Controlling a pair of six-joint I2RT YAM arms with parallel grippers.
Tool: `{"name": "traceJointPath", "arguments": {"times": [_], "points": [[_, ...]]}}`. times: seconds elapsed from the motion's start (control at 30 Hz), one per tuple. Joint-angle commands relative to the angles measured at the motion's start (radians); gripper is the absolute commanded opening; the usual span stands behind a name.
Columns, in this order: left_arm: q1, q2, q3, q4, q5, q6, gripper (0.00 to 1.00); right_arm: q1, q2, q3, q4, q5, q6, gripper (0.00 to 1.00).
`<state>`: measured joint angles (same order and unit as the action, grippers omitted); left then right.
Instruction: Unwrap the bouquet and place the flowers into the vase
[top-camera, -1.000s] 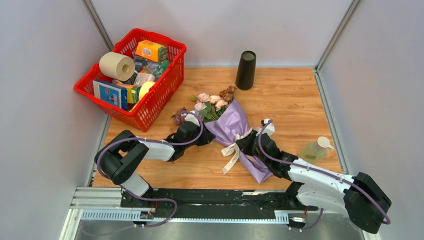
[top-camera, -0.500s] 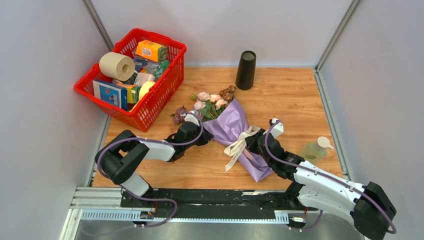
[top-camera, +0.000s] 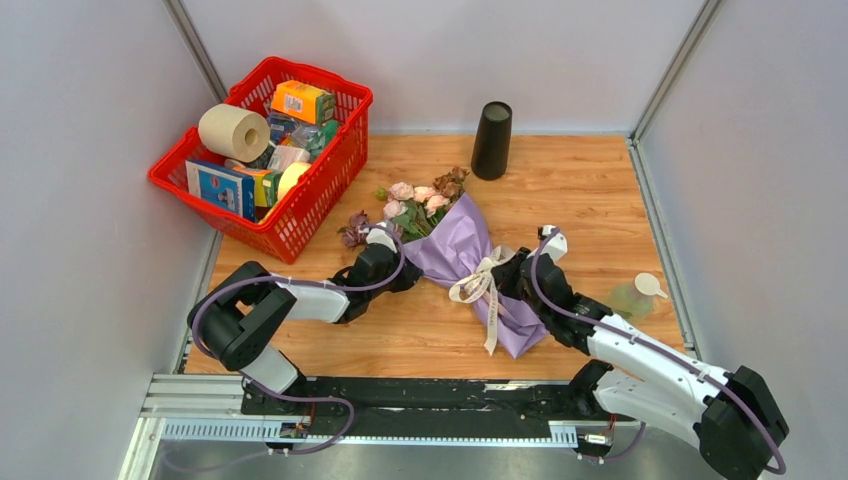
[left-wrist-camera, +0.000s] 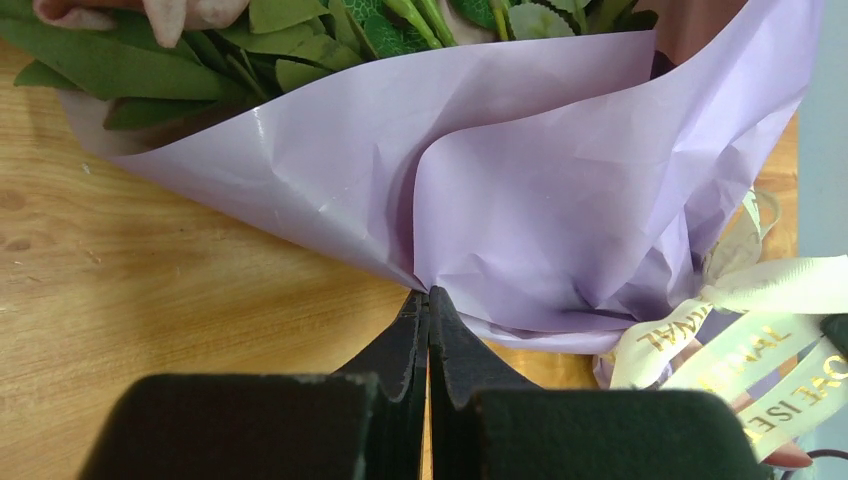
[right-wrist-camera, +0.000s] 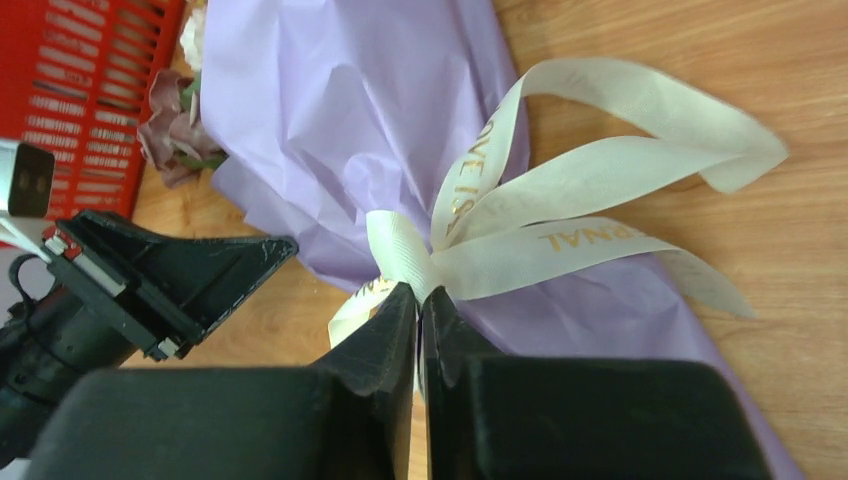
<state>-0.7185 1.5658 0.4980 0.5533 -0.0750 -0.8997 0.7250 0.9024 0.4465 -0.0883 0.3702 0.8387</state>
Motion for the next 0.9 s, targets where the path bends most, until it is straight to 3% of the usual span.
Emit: {"name": "traceJointPath", "arguments": {"times": [0.0, 0.1, 0.43, 0.6, 0.67, 0.7, 0.77, 0.87], "points": [[0.001, -0.032, -0.009, 0.000, -0.017, 0.015, 0.00, -0.004, 0.015, -0.002, 0.067, -0.123, -0.026, 0.13], [0.001, -0.036, -0.012, 0.003, -0.016, 0.012, 0.00, -0.004, -0.002, -0.017, 0.079, -0.136, -0.039, 0.00], [0.001, -0.026, -0.029, -0.015, -0.043, -0.002, 0.00, -0.025, -0.054, 0.093, -0.074, 0.093, -0.064, 0.00], [0.001, -0.023, -0.038, -0.018, -0.051, -0.013, 0.00, -0.114, -0.014, 0.144, -0.076, 0.053, -0.113, 0.00], [0.001, -0.027, -0.038, -0.023, -0.052, -0.008, 0.00, -0.124, -0.023, 0.155, -0.076, 0.042, -0.128, 0.15], [0.001, -0.029, -0.036, -0.024, -0.054, -0.007, 0.00, -0.124, -0.031, 0.155, -0.074, 0.035, -0.128, 0.16], [0.001, -0.029, -0.036, -0.021, -0.049, -0.005, 0.00, -0.124, -0.043, 0.140, -0.042, -0.022, -0.147, 0.00], [0.001, -0.029, -0.036, -0.012, -0.040, -0.010, 0.00, -0.124, -0.046, 0.103, -0.016, -0.089, -0.138, 0.00]]}}
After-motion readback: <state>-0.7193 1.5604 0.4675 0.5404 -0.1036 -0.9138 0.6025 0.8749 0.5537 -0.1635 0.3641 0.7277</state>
